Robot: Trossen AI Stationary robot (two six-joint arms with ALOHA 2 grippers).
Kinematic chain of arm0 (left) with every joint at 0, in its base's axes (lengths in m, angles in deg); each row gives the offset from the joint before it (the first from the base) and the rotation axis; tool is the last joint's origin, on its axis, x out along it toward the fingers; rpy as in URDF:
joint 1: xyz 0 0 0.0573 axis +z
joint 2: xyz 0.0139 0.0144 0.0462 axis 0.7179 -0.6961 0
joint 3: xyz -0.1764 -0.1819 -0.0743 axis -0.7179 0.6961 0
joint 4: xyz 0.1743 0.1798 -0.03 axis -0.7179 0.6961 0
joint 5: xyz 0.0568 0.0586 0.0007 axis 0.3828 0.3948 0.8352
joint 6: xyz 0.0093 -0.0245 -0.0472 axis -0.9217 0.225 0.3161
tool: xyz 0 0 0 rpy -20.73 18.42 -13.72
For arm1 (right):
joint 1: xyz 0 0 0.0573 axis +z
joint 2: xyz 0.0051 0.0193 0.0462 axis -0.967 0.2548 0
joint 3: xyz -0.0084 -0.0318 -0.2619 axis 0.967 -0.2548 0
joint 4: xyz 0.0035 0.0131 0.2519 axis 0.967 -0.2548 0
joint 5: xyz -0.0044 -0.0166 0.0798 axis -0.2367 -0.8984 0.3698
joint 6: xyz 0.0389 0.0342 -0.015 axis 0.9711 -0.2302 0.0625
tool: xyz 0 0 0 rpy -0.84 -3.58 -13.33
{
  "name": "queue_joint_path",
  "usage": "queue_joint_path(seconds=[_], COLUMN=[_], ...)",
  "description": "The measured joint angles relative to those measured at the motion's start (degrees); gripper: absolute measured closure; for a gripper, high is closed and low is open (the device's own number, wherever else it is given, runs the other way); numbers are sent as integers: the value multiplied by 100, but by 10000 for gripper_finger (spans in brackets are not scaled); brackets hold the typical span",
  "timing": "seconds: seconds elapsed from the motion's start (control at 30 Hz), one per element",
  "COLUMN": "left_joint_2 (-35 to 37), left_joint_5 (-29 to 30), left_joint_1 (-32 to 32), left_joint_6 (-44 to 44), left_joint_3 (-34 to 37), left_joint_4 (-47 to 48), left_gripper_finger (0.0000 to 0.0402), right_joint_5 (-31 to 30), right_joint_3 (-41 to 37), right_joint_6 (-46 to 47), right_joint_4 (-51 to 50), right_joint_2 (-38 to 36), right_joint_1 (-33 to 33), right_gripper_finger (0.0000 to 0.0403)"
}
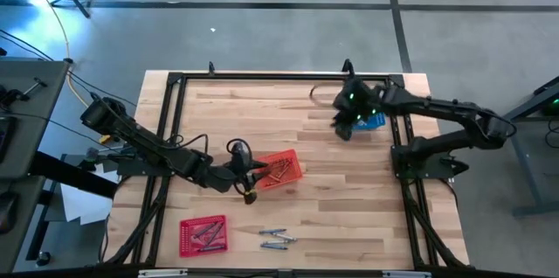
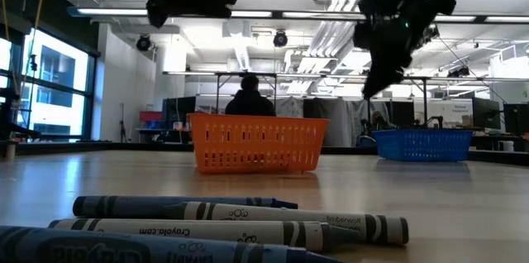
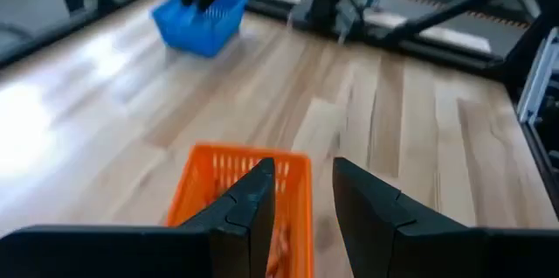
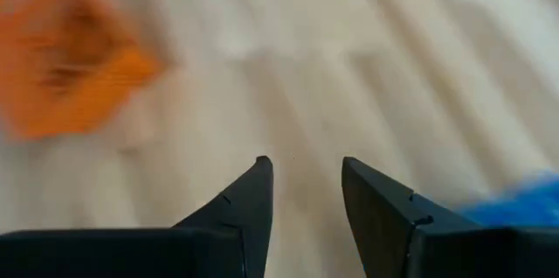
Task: Sort crayons
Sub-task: Put the top blue crayon into the red bin
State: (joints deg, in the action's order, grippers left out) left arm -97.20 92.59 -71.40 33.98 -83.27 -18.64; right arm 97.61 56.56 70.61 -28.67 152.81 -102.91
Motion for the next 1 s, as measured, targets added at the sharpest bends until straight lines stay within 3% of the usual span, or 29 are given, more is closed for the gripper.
queue_joint_path(seconds=[0.33, 0.57, 1.0], left_joint_2=[-1, -1, -136], left_joint_5=[454, 500, 48], left_joint_1=[124, 275, 92], left_joint_6=[955, 949, 734], left_joint_3=[0, 0, 0], left_joint_4=[404, 171, -539], left_gripper_finger=[298, 298, 298], right_joint_5=[-24, -2030, -3819], right_joint_3=[26, 28, 32], right_joint_6=[417, 330, 452], right_joint_4=[1820, 2795, 3928], right_joint_2=[0, 0, 549], right_joint_1=[2834, 4043, 5546], right_gripper_finger=[270, 270, 270])
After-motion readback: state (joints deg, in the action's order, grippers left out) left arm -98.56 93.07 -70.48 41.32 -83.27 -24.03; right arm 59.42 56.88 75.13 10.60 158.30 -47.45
